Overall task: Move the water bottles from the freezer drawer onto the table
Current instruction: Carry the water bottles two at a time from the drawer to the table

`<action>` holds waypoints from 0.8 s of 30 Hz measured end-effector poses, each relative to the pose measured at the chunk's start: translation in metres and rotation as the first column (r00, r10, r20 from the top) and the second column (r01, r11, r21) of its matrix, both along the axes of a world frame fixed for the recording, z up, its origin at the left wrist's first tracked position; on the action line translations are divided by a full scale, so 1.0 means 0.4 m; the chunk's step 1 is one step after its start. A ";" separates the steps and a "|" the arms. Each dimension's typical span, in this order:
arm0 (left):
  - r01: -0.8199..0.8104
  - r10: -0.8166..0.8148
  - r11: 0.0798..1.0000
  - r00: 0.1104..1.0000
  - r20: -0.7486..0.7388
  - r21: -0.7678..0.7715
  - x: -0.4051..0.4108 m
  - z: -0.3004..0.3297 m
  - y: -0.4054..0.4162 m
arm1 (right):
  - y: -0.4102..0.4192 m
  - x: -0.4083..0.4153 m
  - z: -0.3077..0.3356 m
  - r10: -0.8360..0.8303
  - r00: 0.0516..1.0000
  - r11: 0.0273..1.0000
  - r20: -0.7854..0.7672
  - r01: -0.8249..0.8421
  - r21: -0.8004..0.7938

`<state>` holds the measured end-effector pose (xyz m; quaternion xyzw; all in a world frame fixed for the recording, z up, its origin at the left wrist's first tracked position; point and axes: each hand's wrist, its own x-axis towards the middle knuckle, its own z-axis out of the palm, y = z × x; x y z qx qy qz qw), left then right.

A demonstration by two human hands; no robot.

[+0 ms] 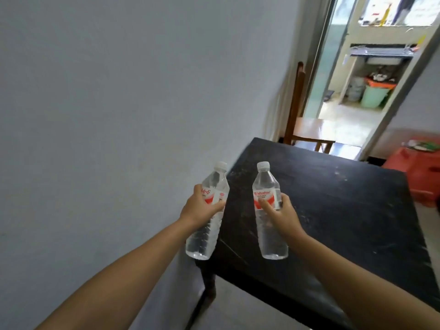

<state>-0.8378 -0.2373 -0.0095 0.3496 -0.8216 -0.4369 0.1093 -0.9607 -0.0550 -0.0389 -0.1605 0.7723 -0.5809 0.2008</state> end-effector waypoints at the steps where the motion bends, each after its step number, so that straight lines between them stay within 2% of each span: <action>1: 0.035 -0.035 0.999 0.999 0.003 0.000 -0.032 0.004 -0.023 | -0.012 -0.015 0.004 -0.028 1.000 1.000 0.006 0.028 -0.006; 5: 0.165 -0.165 0.986 0.986 0.024 0.014 -0.198 -0.005 -0.097 | -0.064 -0.108 -0.006 -0.128 0.990 0.991 0.057 0.127 0.031; 9: 0.182 -0.184 0.977 0.983 0.009 0.108 -0.380 -0.033 -0.144 | -0.104 -0.240 -0.020 -0.244 0.967 0.965 0.075 0.235 0.119; 12: 0.191 -0.192 0.977 0.981 0.000 0.095 -0.538 -0.048 -0.182 | -0.143 -0.382 -0.041 -0.265 0.962 0.958 0.068 0.255 0.133; 15: 0.154 -0.155 0.987 0.988 0.016 0.048 -0.712 -0.060 -0.218 | -0.199 -0.541 -0.046 -0.246 0.967 0.961 0.068 0.234 0.149; 19: 0.087 -0.088 0.988 0.996 -0.001 0.128 -0.922 -0.079 -0.282 | -0.298 -0.738 -0.047 -0.247 0.967 0.962 0.059 0.238 0.131; 24: 0.080 -0.065 0.990 0.990 -0.126 0.116 -1.109 -0.129 -0.333 | -0.424 -0.942 -0.084 -0.277 0.960 0.958 0.048 0.272 0.088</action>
